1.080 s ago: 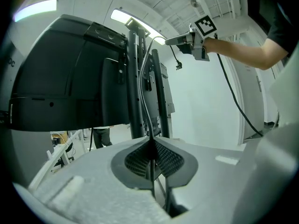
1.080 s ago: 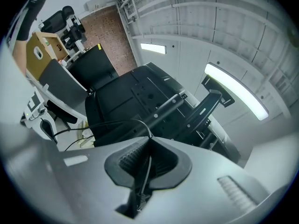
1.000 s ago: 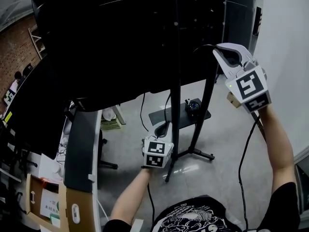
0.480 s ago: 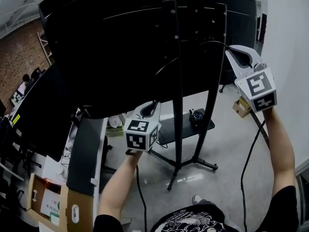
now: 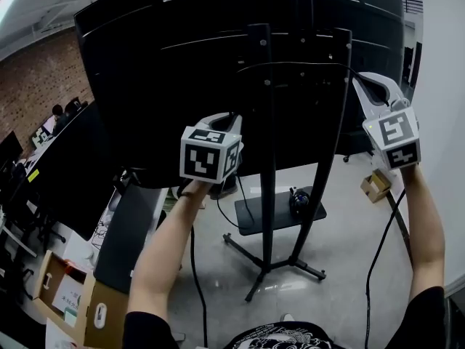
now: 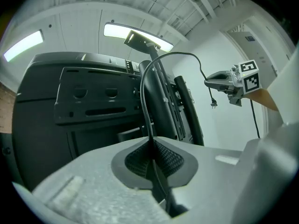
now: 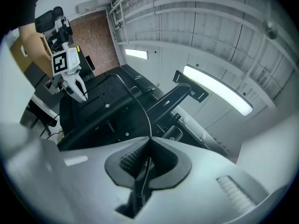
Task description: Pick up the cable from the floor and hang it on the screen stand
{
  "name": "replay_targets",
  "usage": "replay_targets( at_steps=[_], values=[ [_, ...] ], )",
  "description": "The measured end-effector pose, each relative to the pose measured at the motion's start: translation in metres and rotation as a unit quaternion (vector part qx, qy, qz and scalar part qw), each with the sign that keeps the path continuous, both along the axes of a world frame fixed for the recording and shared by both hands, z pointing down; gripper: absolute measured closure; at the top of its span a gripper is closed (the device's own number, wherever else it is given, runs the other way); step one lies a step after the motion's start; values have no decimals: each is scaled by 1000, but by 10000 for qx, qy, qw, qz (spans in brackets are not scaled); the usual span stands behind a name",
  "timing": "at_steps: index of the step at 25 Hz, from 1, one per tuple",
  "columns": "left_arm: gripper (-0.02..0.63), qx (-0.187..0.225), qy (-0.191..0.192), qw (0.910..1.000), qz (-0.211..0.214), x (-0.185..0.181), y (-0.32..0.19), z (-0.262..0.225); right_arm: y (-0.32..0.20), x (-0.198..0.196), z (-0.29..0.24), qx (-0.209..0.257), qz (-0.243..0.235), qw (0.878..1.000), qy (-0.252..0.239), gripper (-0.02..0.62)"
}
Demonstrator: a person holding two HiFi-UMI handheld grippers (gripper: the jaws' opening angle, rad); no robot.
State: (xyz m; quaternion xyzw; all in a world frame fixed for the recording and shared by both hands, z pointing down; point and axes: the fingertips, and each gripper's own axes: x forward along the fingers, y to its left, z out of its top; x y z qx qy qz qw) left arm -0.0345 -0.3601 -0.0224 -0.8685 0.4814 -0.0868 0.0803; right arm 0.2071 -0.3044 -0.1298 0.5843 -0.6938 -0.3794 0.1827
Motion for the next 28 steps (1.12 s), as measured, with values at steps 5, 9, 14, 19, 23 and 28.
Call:
replay_targets(
  at_steps=[5, 9, 14, 19, 23, 28],
  values=[
    [592, -17, -180, 9997, -192, 11, -21, -39, -18, 16, -19, 180, -96, 9997, 103, 581],
    [592, -48, -386, 9986, -359, 15, -36, -66, -27, 25, -37, 324, -157, 9993, 129, 581],
    [592, -316, -602, 9959, -595, 15, -52, -94, -42, 34, -69, 459, -107, 9987, 217, 583],
    [594, -799, -866, 9897, -811, 14, -64, -105, -56, 39, -93, 555, -46, 9976, 419, 583],
    [594, -1433, -1126, 9790, -908, 16, -70, -103, -72, 48, -109, 533, 37, 9971, 537, 583],
    [595, -2634, -1484, 9458, -1185, 10, -68, -86, -97, 59, -115, 352, 164, 9965, 747, 583]
  ],
)
